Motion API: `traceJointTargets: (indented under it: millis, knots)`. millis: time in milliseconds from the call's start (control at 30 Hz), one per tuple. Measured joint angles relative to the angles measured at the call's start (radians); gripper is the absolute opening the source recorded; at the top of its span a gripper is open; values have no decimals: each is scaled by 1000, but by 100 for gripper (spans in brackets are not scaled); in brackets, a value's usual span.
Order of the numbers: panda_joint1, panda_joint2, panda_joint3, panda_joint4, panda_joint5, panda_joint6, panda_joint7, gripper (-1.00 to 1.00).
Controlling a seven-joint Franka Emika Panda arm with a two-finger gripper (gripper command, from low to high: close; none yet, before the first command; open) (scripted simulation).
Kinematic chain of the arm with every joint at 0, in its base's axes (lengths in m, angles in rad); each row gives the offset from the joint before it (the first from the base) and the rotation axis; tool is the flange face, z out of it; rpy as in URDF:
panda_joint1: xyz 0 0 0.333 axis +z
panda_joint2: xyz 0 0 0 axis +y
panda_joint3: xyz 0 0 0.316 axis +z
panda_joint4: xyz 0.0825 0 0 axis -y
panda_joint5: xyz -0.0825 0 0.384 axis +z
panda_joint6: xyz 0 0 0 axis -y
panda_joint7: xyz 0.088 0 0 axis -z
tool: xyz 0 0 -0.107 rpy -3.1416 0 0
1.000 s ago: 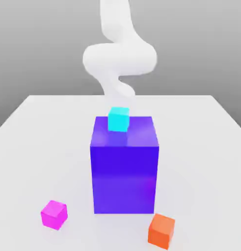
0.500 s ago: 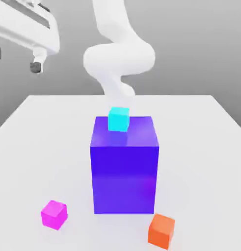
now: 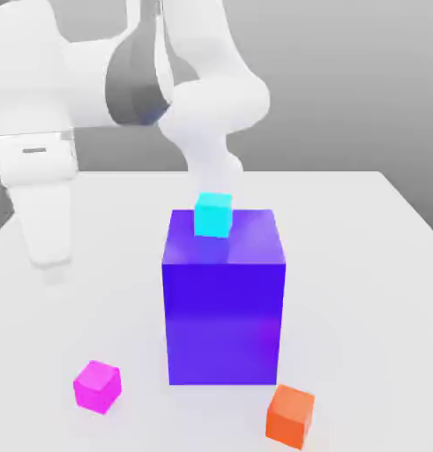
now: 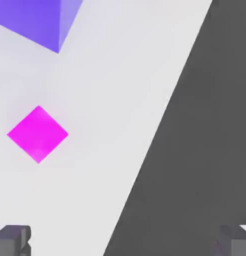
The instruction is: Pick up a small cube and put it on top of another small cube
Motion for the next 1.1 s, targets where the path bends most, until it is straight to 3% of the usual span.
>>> traceJointTargets:
  millis: [100, 200, 333, 500, 533, 767, 967, 1100]
  knots:
    - [230, 0, -246, -13, -93, 25, -104, 0]
    - [423, -46, -463, -18, -255, 30, -158, 0]
    - [597, -130, -673, -14, -481, 20, -206, 0]
    - [788, -268, -911, 44, -723, 63, -72, 0]
    - [817, -293, -947, 56, -764, 70, -44, -100]
    - [821, -297, -953, 58, -772, 69, -38, -100]
    - [603, -161, -686, -5, -549, 1, -187, -100]
    - [483, -47, -480, 50, -382, -61, -142, -100]
